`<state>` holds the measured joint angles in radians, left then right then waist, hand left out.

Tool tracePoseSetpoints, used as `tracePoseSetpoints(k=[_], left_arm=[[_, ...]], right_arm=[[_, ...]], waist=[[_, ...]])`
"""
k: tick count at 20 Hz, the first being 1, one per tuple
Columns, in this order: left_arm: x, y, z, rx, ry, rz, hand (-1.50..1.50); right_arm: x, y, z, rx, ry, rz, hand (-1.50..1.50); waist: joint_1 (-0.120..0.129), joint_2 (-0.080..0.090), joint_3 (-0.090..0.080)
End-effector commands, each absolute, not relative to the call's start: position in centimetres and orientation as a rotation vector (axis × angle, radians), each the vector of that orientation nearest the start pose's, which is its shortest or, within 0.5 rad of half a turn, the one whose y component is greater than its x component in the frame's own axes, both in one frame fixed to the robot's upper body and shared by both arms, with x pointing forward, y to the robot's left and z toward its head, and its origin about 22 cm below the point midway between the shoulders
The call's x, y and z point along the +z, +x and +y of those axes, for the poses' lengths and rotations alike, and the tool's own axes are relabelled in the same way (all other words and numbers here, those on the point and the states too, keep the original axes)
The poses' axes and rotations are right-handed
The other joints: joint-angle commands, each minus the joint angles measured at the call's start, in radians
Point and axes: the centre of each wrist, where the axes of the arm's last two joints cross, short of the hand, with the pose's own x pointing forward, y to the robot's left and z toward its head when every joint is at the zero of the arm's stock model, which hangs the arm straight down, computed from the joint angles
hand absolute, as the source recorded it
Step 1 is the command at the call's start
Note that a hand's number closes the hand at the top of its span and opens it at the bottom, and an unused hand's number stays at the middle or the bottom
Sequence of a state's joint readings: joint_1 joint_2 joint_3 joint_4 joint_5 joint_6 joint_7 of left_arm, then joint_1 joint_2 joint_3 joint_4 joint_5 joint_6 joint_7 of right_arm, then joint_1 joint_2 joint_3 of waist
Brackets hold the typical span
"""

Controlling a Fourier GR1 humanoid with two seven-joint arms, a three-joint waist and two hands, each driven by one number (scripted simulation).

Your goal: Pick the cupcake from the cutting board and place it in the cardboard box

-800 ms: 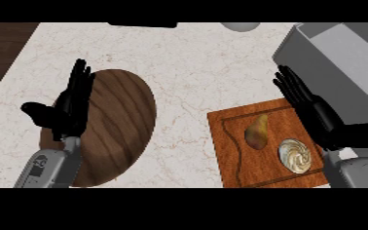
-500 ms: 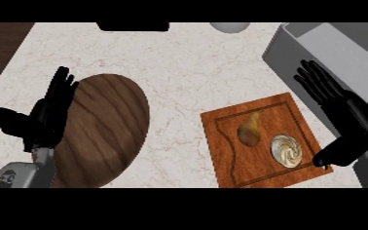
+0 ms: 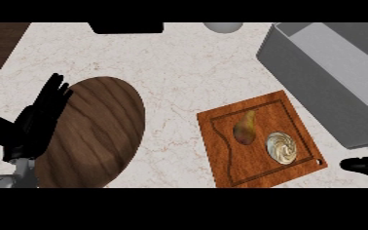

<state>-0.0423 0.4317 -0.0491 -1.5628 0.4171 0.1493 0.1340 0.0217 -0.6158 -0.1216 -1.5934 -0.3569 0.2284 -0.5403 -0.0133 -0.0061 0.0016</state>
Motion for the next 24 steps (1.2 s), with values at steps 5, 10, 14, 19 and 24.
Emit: tracePoseSetpoints(k=[5,10,14,19,24], left_arm=[[5.2,24.8,32.0,0.060,0.066,-1.430,0.00],[5.8,25.0,32.0,0.043,0.067,-1.453,0.00],[5.0,24.9,32.6,0.057,0.071,-1.446,0.00],[5.8,24.9,31.1,0.046,0.048,-1.449,0.00],[3.8,24.2,31.9,0.056,0.058,-1.452,0.00]], right_arm=[[15.2,21.8,-40.4,0.975,-0.323,-1.866,-1.50],[17.3,21.2,-37.7,1.264,-0.491,-1.605,-1.50],[18.1,20.4,-34.6,1.354,-0.547,-1.430,-1.50],[18.4,20.6,-31.1,1.378,-0.531,-1.289,-1.50],[17.3,20.7,-30.1,1.370,-0.448,-1.177,-1.50]], waist=[[0.006,-0.002,-0.005],[0.014,0.001,-0.006],[0.010,0.004,-0.005],[0.025,0.007,-0.003],[0.016,0.006,-0.002]])
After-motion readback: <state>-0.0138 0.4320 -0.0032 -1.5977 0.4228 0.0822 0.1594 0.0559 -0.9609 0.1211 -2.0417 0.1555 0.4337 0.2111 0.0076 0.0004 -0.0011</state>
